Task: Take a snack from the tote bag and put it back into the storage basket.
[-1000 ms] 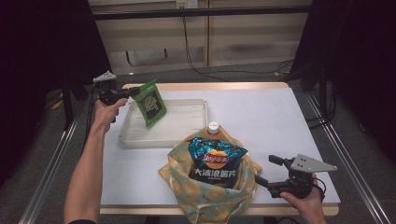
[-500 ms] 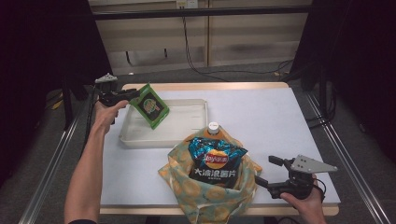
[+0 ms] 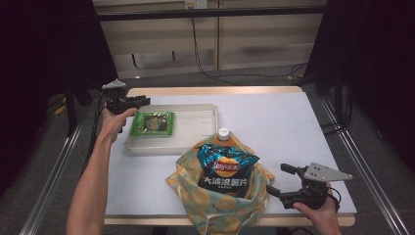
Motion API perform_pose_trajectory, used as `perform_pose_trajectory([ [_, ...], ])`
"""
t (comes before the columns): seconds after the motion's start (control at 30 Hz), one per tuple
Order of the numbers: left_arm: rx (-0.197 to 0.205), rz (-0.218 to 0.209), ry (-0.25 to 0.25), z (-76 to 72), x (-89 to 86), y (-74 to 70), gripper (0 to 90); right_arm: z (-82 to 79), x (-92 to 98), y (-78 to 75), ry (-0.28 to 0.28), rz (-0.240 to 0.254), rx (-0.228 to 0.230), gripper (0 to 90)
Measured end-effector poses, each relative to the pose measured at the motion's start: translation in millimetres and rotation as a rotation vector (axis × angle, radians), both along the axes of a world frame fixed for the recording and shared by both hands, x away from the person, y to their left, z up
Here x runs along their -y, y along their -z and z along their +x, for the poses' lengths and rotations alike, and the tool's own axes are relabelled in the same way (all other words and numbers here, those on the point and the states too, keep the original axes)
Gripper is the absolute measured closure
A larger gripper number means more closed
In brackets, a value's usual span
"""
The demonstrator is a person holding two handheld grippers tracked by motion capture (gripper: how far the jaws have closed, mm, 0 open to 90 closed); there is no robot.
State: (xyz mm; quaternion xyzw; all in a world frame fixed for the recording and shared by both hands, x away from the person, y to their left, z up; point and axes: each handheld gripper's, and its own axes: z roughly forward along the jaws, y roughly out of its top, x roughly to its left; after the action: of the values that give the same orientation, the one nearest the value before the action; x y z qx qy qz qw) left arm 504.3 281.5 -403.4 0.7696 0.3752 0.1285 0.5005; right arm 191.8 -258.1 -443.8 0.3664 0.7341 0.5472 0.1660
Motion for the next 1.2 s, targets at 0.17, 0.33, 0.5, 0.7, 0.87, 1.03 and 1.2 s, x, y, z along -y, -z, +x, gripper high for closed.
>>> perform_pose_trajectory([
  [0.17,-0.009,-0.008,-0.005,-7.3,-4.1,0.0,67.5,-1.2,0.2,-0.5,-0.002,0.0,0.002,8.4],
  [0.33,-0.04,-0.003,-0.003,-24.4,-16.1,12.7,71.9,-1.3,0.1,-0.4,-0.004,-0.006,0.001,8.4],
  [0.5,-0.077,0.003,-0.028,-32.8,-25.2,32.8,71.0,-0.6,-2.9,-0.4,-0.008,-0.011,-0.002,8.4],
  [0.7,-0.113,0.052,-0.057,-32.7,-33.7,49.7,66.3,0.1,-4.3,0.1,-0.01,-0.013,-0.005,8.4],
  [0.87,-0.126,0.082,-0.069,-34.6,-35.7,45.9,58.6,0.8,-3.6,0.5,-0.008,-0.01,-0.006,8.4],
  [1.03,-0.156,0.125,-0.073,-34.7,-29.8,57.3,55.4,-1.2,-4.8,-0.5,-0.015,-0.012,-0.001,8.4],
  [1.2,-0.179,0.181,-0.043,-30.0,-18.6,59.4,51.4,-1.1,-3.6,-0.6,-0.012,-0.011,-0.003,8.4],
])
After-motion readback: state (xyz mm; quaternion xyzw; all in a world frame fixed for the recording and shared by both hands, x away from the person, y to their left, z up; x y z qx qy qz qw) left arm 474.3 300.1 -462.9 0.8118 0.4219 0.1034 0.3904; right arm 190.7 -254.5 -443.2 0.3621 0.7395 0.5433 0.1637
